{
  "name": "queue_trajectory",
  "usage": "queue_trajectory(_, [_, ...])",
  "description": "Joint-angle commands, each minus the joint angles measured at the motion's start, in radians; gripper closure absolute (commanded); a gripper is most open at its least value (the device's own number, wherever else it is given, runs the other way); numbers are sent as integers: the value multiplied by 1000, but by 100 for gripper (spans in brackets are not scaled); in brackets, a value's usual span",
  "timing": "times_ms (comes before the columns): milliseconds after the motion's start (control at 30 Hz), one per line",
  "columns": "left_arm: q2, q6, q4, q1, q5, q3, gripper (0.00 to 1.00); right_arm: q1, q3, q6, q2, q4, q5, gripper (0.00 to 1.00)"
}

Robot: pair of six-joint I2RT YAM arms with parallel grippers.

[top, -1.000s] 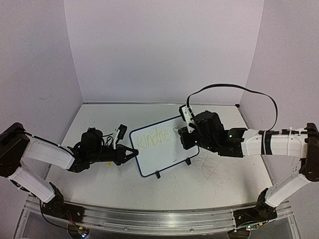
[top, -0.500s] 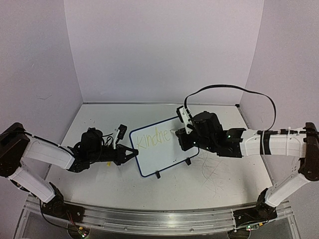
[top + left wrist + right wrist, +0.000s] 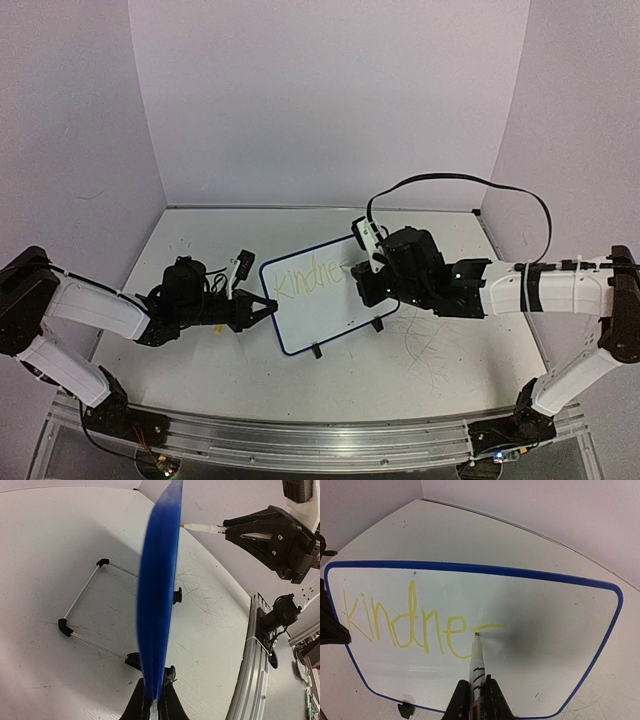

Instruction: Write a sentence on the whiteboard

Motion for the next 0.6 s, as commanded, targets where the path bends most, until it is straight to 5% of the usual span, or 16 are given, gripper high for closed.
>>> queue_trajectory(0, [-18,25,-45,-1,-20,22,100,0,1,11,-16,-21,68,100])
queue_trajectory(567, [-16,25,-46,-1,-20,22,100,3,-34,39,-45,-61,95,100])
